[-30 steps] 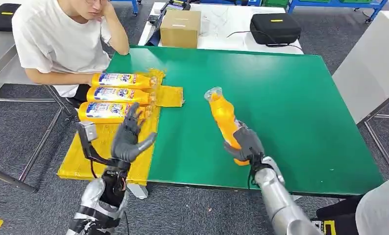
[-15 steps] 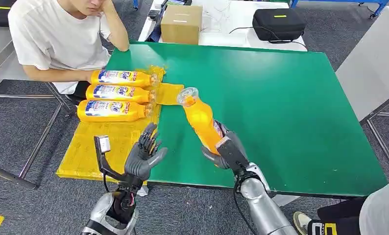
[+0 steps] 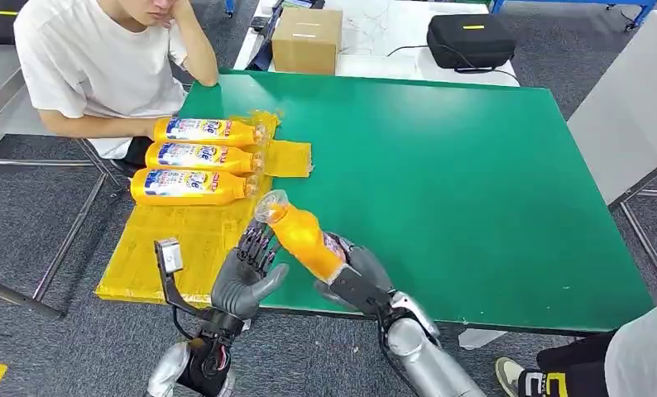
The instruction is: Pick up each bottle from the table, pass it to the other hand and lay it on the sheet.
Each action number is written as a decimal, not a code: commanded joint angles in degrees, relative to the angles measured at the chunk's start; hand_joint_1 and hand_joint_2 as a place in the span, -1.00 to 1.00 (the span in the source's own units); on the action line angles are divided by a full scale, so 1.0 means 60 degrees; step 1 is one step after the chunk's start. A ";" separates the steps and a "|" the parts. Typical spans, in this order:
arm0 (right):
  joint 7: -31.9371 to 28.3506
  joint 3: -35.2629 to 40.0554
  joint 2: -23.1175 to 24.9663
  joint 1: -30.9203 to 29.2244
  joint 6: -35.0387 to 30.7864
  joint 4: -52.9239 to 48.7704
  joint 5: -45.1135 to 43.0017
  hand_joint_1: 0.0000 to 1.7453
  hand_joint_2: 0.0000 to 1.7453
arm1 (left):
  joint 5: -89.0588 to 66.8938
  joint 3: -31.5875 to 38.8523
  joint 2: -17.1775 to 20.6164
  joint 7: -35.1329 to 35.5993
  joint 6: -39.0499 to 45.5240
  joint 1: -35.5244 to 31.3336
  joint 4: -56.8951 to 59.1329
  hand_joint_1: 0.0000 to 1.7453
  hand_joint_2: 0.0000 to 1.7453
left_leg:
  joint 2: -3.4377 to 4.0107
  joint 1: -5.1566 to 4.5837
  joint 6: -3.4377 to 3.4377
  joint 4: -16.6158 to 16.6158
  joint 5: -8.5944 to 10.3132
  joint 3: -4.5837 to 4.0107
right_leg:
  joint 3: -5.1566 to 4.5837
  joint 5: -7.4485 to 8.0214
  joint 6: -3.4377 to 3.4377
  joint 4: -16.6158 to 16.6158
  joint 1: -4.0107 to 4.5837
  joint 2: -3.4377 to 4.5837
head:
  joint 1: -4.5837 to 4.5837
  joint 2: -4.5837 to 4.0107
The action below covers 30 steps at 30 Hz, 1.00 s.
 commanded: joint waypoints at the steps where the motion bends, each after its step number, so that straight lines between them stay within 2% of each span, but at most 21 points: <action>1: 0.0073 0.0841 -0.0255 -0.0448 -0.0104 -0.0106 0.0119 1.00 1.00 | -0.0271 -0.0253 0.0004 -0.0272 0.1077 -0.0253 0.0493 -1.00 1.00 | -0.0006 -0.0001 -0.0011 -0.0004 -0.0016 0.0043 | 0.0042 -0.0019 -0.0013 0.0000 -0.0001 -0.0004 | 0.0000 0.0000; 3: 0.0227 0.0979 -0.0271 -0.0288 -0.0627 -0.0838 0.0357 1.00 1.00 | -0.0196 -0.0279 -0.0099 -0.0416 0.1182 -0.0274 0.0627 -1.00 1.00 | -0.0006 -0.0001 -0.0011 -0.0004 -0.0014 0.0034 | 0.0031 -0.0018 -0.0013 0.0003 -0.0001 -0.0004 | -0.0003 0.0000; 8: 0.0295 0.1031 -0.0266 -0.0216 -0.0673 -0.0974 0.0384 1.00 1.00 | -0.0191 -0.0306 -0.0100 -0.0415 0.1181 -0.0280 0.0657 -1.00 1.00 | -0.0009 0.0000 -0.0011 -0.0009 -0.0015 0.0043 | 0.0040 -0.0020 -0.0013 -0.0003 0.0001 -0.0009 | 0.0000 0.0000; 13: 0.0057 0.0981 -0.0357 0.0376 -0.1651 -0.2353 0.0490 1.00 1.00 | -0.0225 -0.0624 -0.0010 -0.0341 0.1215 -0.0309 0.1126 -1.00 1.00 | -0.0019 0.0000 -0.0008 -0.0008 -0.0008 0.0026 | 0.0024 -0.0015 -0.0009 -0.0005 0.0001 -0.0018 | -0.0004 0.0000; 14: 0.0124 0.1000 -0.0394 0.0415 -0.1640 -0.2503 0.0475 1.00 1.00 | -0.0351 -0.0689 0.0006 -0.0445 0.1265 -0.0304 0.1164 -1.00 1.00 | -0.0016 -0.0004 -0.0005 -0.0010 -0.0003 0.0016 | 0.0012 -0.0009 -0.0006 -0.0005 -0.0003 -0.0015 | 0.0000 0.0000; 15: 0.0297 0.1138 -0.0483 0.0376 -0.1577 -0.2794 0.0496 1.00 1.00 | -0.0662 -0.1001 0.0327 -0.0655 0.1265 -0.0602 0.1502 -1.00 1.00 | -0.0017 0.0000 -0.0008 -0.0010 -0.0011 0.0035 | 0.0032 -0.0018 -0.0010 -0.0006 0.0001 -0.0015 | -0.0004 0.0000; 21: 0.0369 0.1300 -0.0576 0.0252 -0.1451 -0.3113 0.0466 1.00 1.00 | -0.0532 -0.0887 0.0222 -0.0910 0.0977 -0.0763 0.1860 -1.00 1.00 | -0.0027 -0.0001 -0.0011 -0.0014 -0.0009 0.0043 | 0.0041 -0.0021 -0.0013 -0.0007 0.0000 -0.0027 | 0.0000 0.0000; 23: 0.0439 0.1368 -0.0554 0.0094 -0.1231 -0.3076 0.0315 1.00 1.00 | -0.0436 -0.0966 0.0238 -0.1187 0.0254 -0.0654 0.1471 -1.00 1.00 | -0.0028 0.0000 -0.0012 -0.0009 -0.0012 0.0044 | 0.0042 -0.0023 -0.0015 -0.0004 0.0001 -0.0027 | -0.0003 0.0000; 26: 0.0460 0.1705 -0.0447 -0.0127 -0.0866 -0.2761 0.0226 1.00 1.00 | -0.0811 -0.0801 0.0197 -0.1646 0.0225 -0.0579 0.0779 -1.00 1.00 | -0.0008 -0.0002 -0.0010 -0.0010 -0.0009 0.0032 | 0.0025 -0.0015 -0.0012 -0.0005 -0.0001 -0.0008 | 0.0000 0.0000; 30: 0.0830 0.2122 -0.0342 -0.0769 -0.0147 -0.2369 0.0034 1.00 1.00 | -0.0377 -0.0563 0.0181 -0.1978 -0.0547 -0.0501 0.0472 -1.00 1.00 | 0.0024 0.0000 -0.0009 0.0002 -0.0012 0.0012 | 0.0002 -0.0006 -0.0010 0.0006 0.0001 0.0023 | 0.0000 0.0000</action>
